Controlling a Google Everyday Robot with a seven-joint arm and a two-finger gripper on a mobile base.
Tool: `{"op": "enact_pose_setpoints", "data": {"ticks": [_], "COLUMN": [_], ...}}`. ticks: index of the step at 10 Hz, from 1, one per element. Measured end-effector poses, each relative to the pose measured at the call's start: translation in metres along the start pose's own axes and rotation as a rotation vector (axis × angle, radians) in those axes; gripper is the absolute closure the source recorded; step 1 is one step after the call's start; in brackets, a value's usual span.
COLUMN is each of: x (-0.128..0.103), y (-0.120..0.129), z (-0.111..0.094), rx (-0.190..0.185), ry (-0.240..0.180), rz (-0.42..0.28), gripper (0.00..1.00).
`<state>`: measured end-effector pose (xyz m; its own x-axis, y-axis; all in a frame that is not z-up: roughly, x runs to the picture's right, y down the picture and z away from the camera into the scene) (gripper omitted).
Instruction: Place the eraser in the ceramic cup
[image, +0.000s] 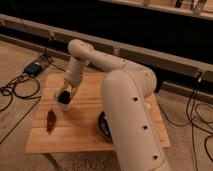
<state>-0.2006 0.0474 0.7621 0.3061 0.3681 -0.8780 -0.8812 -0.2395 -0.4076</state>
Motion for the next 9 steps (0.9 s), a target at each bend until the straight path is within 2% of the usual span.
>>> {"op": "enact_pose_setpoints", "data": {"ticks": [6,9], "x": [-0.007,-0.01], "y": [0.025,0.018], "z": [0.005,0.012], "rx": [-0.016,-0.007], "ry": [0.073,0.11], "rz": [-0.041,-0.004], "gripper": [1.0,1.0]}}
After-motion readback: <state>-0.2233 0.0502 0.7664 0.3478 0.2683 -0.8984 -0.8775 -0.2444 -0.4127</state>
